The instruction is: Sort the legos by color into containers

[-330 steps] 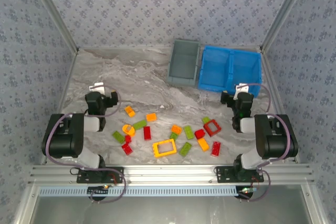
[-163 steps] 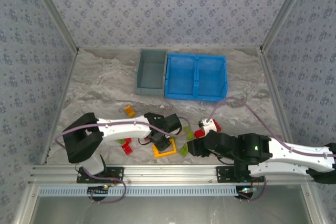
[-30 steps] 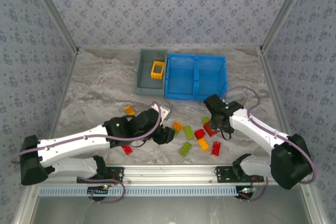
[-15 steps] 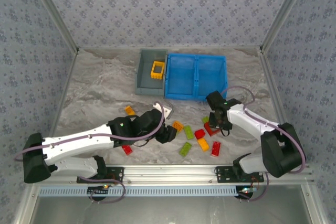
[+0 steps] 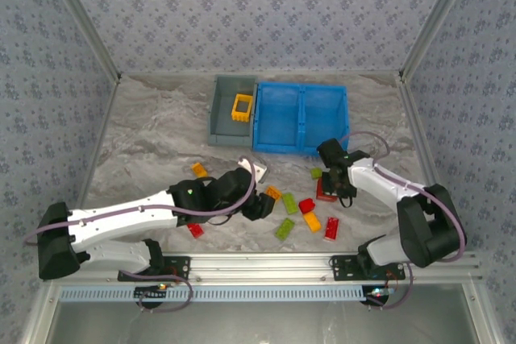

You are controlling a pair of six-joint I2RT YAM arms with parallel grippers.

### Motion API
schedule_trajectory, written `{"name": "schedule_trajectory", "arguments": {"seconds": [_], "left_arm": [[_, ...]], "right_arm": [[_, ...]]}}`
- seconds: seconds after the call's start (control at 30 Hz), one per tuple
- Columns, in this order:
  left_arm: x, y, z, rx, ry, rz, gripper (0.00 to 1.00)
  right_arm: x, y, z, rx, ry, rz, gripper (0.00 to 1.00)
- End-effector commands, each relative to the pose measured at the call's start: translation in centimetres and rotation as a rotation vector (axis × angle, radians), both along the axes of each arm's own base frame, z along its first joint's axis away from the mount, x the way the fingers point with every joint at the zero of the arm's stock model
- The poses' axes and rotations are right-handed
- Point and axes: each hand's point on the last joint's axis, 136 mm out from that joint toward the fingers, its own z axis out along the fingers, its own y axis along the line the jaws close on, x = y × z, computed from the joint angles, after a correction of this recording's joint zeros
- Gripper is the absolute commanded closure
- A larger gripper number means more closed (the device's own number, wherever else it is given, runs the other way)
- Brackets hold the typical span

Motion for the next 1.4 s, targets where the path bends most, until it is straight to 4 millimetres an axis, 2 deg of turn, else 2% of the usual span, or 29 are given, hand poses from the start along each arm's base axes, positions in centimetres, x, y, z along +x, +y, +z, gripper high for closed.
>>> {"name": "schedule_trajectory", "arguments": {"seconds": [0.0, 0.13, 0.23, 0.37, 0.47, 0.6, 0.7, 0.9, 1.0, 1.13, 1.37], "left_arm": [[0.4, -0.7, 2.6, -0.049, -0.037, 0.015, 0.43], [1.3, -0.3, 4.0, -0.061, -0.068, 0.065, 0.43], [2.3, -0.2, 5.9, -0.068, -0.108, 0.116, 0.42], [3.8, -1.2, 9.1, -0.076, -0.172, 0.155, 0.40], [5.0, -2.3, 10.9, -0.057, -0.211, 0.176, 0.39], [6.6, -3.7, 12.2, -0.033, -0.241, 0.202, 0.39], [7.6, -4.2, 12.5, -0.033, -0.240, 0.220, 0.39], [8.5, -4.4, 12.4, -0.039, -0.229, 0.232, 0.39], [8.5, -4.1, 11.9, -0.028, -0.222, 0.235, 0.39], [8.4, -3.6, 11.4, -0.017, -0.212, 0.240, 0.39], [8.1, -2.9, 11.1, -0.014, -0.202, 0.250, 0.39]], "right_arm": [[-0.7, -1.4, 3.2, -0.064, -0.073, -0.020, 0.79], [0.1, -2.1, 7.5, -0.073, -0.179, -0.027, 0.77], [2.7, -1.5, 10.6, -0.059, -0.256, -0.008, 0.76], [8.5, 0.4, 13.0, -0.017, -0.324, 0.023, 0.76], [13.5, 1.5, 13.6, 0.011, -0.348, 0.030, 0.76], [19.2, 1.9, 12.4, 0.029, -0.334, 0.039, 0.76], [22.6, 1.8, 10.9, 0.016, -0.315, 0.056, 0.77], [27.0, 1.4, 7.9, 0.037, -0.272, 0.078, 0.77], [28.4, 2.0, 6.6, 0.040, -0.256, 0.111, 0.77], [29.2, 2.0, 4.6, 0.029, -0.219, 0.110, 0.76], [29.8, 2.3, 3.1, 0.034, -0.199, 0.104, 0.72]]}}
